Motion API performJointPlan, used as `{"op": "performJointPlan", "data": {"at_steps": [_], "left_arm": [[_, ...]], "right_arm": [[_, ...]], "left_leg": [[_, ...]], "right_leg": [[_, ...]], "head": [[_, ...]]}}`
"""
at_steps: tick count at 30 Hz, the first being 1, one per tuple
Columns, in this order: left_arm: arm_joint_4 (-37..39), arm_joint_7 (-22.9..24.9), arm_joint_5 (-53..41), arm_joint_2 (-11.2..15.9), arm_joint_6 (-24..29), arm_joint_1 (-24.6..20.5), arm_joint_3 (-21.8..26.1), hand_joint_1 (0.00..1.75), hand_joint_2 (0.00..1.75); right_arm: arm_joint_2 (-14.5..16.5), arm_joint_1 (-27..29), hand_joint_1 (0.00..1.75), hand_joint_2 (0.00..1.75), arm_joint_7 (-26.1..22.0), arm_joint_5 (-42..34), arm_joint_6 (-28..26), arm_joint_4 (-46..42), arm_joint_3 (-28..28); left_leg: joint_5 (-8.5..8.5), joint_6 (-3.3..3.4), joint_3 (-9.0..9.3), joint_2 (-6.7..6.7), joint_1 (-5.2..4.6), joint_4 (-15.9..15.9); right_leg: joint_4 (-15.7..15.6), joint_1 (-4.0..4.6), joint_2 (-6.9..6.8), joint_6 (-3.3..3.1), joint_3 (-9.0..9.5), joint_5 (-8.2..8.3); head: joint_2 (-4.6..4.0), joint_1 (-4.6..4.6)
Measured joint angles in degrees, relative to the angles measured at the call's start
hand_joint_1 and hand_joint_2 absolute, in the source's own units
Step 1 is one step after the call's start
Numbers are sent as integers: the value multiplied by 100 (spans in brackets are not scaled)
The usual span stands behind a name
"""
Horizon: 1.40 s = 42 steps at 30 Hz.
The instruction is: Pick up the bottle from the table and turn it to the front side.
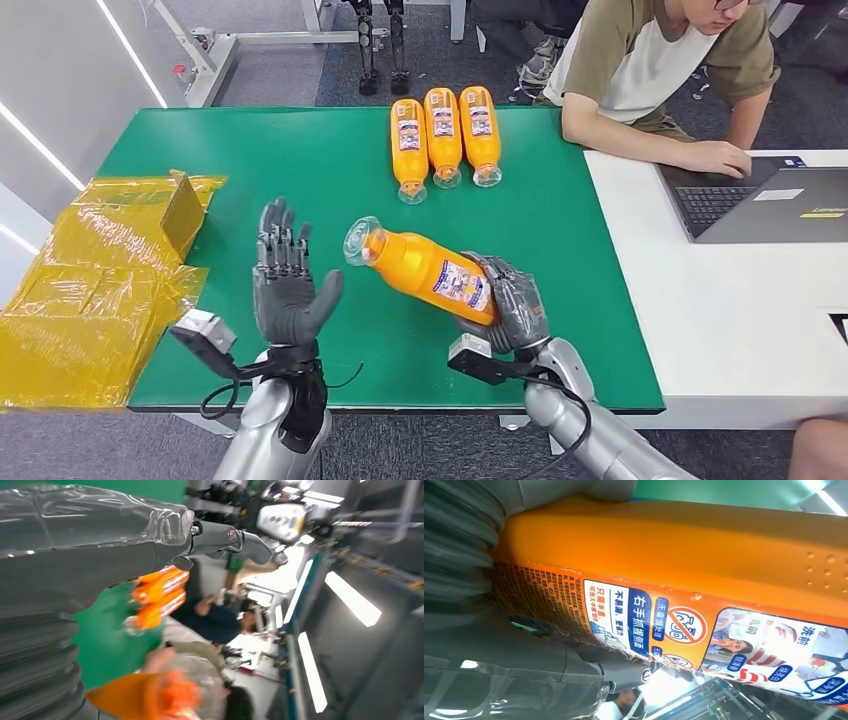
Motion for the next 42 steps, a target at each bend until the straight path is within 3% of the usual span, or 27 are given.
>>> {"op": "performJointPlan", "data": {"at_steps": [7,19,25,29,42], "left_arm": [[912,14,-51,-78,-305,-278,-2,0,175],[1004,-70,-140,-81,-541,-288,-2,0,175],[1004,-119,-178,-81,-608,-287,0,0,175],[1004,-121,-269,-82,-747,-288,0,169,175],[1004,-46,-522,-85,-941,-289,-2,175,175]], "right_arm": [[253,169,173,175,31,197,177,-64,-40],[578,5,175,175,10,280,1276,330,33],[702,-104,175,175,-76,348,1529,550,136],[778,-109,175,175,-91,389,1517,610,201],[822,-104,173,175,-97,369,1311,652,165]], "left_leg": [[-1,0,-6,3,-1,1],[0,1,-12,0,0,-1],[0,0,-12,0,-1,-1],[-1,0,-14,-3,-1,0],[-1,0,-14,-1,-1,0]], "right_leg": [[0,-1,6,0,-3,0],[1,-1,0,1,-5,-1],[1,-1,1,1,-6,-1],[0,-1,-1,1,-8,-1],[1,-1,1,1,-9,-1]], "head": [[0,1],[0,1],[0,1],[0,0],[-1,1]]}}
